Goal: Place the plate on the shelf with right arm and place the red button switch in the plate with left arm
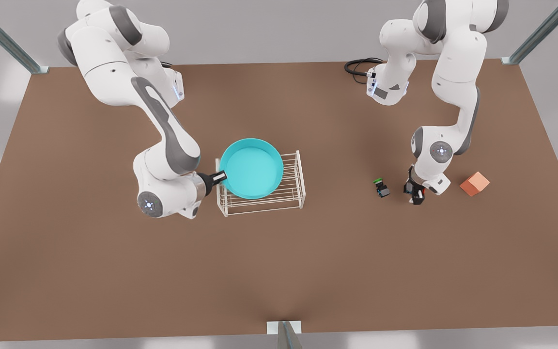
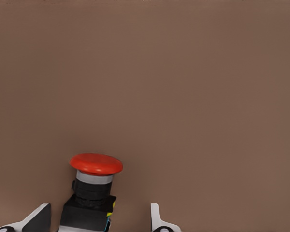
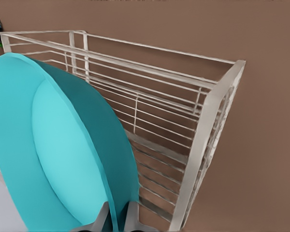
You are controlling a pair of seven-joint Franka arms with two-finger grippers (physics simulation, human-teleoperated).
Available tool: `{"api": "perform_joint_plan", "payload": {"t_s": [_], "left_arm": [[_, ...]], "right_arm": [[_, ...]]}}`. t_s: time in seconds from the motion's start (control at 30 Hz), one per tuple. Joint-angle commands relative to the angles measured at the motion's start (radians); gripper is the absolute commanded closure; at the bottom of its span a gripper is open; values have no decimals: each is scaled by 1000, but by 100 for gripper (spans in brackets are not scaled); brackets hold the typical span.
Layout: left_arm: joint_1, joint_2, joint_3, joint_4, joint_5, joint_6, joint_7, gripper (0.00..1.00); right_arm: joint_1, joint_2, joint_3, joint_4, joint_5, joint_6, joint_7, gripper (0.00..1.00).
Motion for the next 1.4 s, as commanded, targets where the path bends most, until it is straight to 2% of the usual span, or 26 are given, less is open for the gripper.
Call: {"api": "perform_joint_plan", "payload": {"t_s": [0.0,0.03,0.07,0.1,0.17,0.2,0.23,0.27,0.3,0.33,0.37,0.4,0.43,0.5,0.6,0.7,0.8,0.87,1.03,1.13,1.23,1.27,1.3,1.37], "left_arm": [[0,1,2,0,13,11,-108,0],[0,1,3,0,13,11,-109,14],[0,1,3,0,13,11,-109,42],[-1,-1,3,0,13,11,-109,49],[-1,-1,3,2,15,11,-109,55],[-1,-2,3,2,15,11,-109,57],[-1,-2,3,2,15,11,-109,62],[-1,-4,3,2,15,9,-108,65],[-1,-4,3,3,15,9,-106,67],[-1,-3,3,5,15,9,-105,70],[0,-2,3,6,15,9,-94,74],[0,-2,3,9,15,8,-93,74],[-1,-4,3,22,15,0,-82,74],[-1,-21,-4,89,15,-113,-83,74],[-52,-22,-15,275,9,-322,-91,73],[-66,-22,-228,558,-17,-642,-303,73],[-66,-78,-398,677,-175,-773,-372,73],[-66,-88,-520,744,-183,-801,-548,73],[-87,-72,-662,781,-177,-765,-619,73],[-187,-24,-664,793,-181,-535,-689,73],[-245,88,-664,827,-171,-305,-712,73],[-245,102,-664,829,-169,-287,-709,70],[-245,105,-664,829,-166,-287,-703,0],[-244,103,-661,829,-134,-287,-700,0]], "right_arm": [[9,1,1,1,19,76,39,73],[7,1,1,1,21,74,41,54],[3,-2,-1,4,19,74,41,0],[-22,-33,-6,4,16,62,30,0],[-135,-175,-10,13,7,-28,3,0],[-175,-221,-13,131,-37,-199,15,0],[-180,-202,-16,341,-122,-406,67,0],[-207,-202,-50,351,-185,-407,41,0],[-264,-191,-61,349,-252,-351,-60,0],[-267,-142,-64,345,-431,-239,-186,0],[-267,-116,-62,238,-545,-49,-189,0],[-276,-148,-64,92,-558,89,-171,0],[-289,-256,-62,-181,-571,331,-102,0],[-286,-248,-64,-220,-607,355,43,0],[-328,-241,-75,-212,-605,343,46,0],[-347,-240,-75,-204,-604,343,49,0],[-348,-240,-76,-203,-604,343,50,0],[-348,-241,-76,-203,-604,337,50,0],[-348,-238,-76,-200,-601,329,50,0],[-344,-228,-75,-189,-593,329,52,0],[-344,-223,-75,-188,-593,329,52,0],[-344,-223,-75,-188,-593,329,52,0],[-344,-221,-75,-188,-593,329,52,0],[-345,-221,-75,-188,-593,329,52,0]]}}
